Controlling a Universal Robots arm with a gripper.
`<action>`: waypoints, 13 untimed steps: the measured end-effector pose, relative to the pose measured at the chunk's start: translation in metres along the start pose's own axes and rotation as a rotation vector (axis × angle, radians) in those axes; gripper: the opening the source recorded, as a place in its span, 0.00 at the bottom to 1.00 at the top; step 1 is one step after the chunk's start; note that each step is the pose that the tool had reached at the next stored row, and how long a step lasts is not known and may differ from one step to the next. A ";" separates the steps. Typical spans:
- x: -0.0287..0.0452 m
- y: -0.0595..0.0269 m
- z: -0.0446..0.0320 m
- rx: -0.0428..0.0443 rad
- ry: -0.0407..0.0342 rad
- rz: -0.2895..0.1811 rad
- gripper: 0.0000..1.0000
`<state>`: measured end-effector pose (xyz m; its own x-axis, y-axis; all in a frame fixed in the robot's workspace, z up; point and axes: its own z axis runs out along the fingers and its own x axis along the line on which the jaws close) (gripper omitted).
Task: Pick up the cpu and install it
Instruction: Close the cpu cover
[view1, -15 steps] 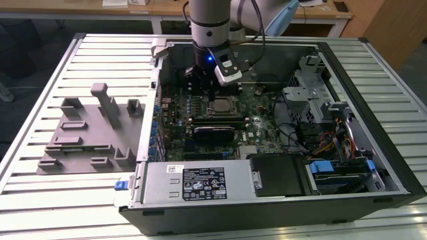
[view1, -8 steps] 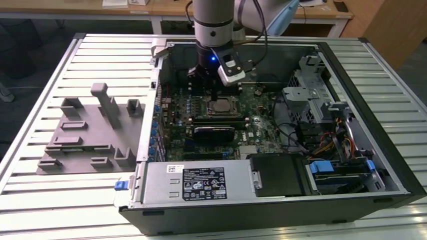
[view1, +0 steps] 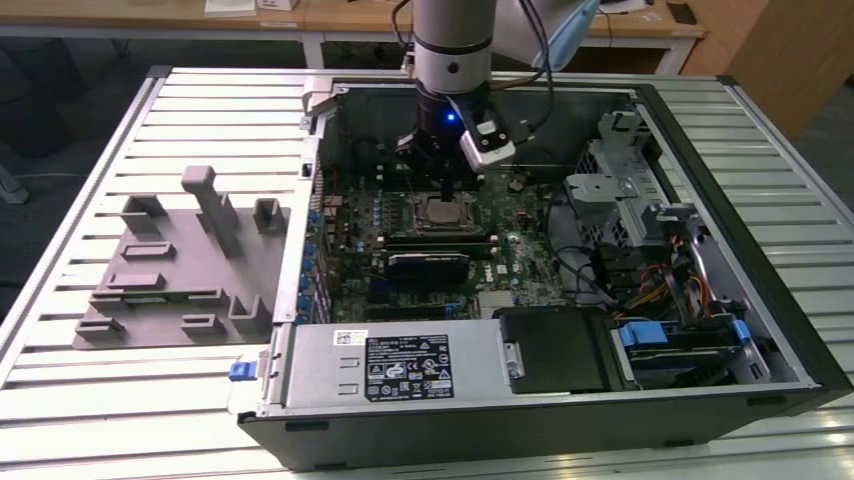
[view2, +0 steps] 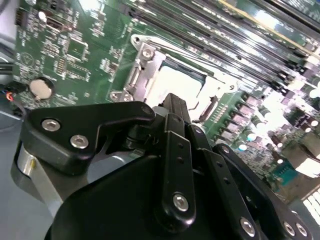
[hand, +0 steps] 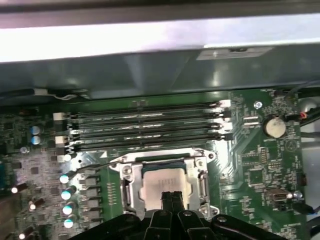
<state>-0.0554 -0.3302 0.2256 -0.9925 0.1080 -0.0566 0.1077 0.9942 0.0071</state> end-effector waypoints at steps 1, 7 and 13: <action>-0.0004 0.0000 0.0000 0.0000 0.0000 0.000 0.11; -0.0011 0.0001 -0.0071 0.0001 0.0000 0.000 0.11; -0.0011 0.0001 -0.0079 -0.0001 0.0000 0.000 0.11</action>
<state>-0.0547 -0.3302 0.2335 -0.9925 0.1080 -0.0566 0.1078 0.9941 0.0071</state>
